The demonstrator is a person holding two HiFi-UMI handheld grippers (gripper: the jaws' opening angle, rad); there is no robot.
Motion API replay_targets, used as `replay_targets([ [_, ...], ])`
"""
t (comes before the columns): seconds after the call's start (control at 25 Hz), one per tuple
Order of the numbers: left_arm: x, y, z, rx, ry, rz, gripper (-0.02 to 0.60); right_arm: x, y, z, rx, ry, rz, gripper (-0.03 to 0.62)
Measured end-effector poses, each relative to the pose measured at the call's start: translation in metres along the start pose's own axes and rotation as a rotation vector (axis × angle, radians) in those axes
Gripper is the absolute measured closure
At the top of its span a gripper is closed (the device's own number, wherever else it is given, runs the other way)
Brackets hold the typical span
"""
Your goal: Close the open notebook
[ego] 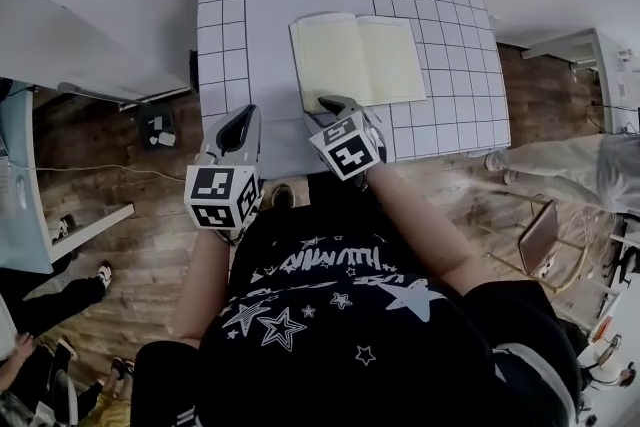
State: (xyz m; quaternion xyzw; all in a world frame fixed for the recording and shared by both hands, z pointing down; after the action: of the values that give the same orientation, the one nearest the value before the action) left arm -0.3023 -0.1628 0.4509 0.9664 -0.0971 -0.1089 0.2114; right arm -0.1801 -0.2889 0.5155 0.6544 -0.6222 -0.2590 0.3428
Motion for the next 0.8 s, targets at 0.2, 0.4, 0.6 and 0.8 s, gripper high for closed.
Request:
replay_targets([
  [0.2, -0.001, -0.001, -0.001, -0.006, -0.001, -0.003, 0.572, -0.006, 0.002, 0.002, -0.040, -0.097, -0.044, 0.452],
  [0.4, -0.002, -0.009, -0.003, 0.003, -0.004, -0.006, 0.572, -0.008, 0.003, 0.001, -0.033, -0.088, -0.022, 0.535],
  [0.6, -0.002, -0.020, -0.003, 0.016, -0.004, -0.013, 0.572, -0.009, 0.001, 0.003, -0.044, -0.068, -0.010, 0.568],
  [0.8, -0.002, -0.031, 0.000, 0.034, 0.011, -0.033, 0.572, -0.011, -0.015, 0.012, 0.013, -0.015, -0.034, 0.569],
])
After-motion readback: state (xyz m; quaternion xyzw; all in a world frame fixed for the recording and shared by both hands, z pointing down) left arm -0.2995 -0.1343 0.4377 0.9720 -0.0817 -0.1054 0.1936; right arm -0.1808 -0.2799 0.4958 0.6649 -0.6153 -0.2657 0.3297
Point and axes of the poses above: the fingertips, and each gripper's own axes: y forward along the fingers, x to its right, z out of its top, the point moved 8 cm from there along -y, backward along the fingers, and after that the axes turned 7 degrees about z, right-handed, at the moved point
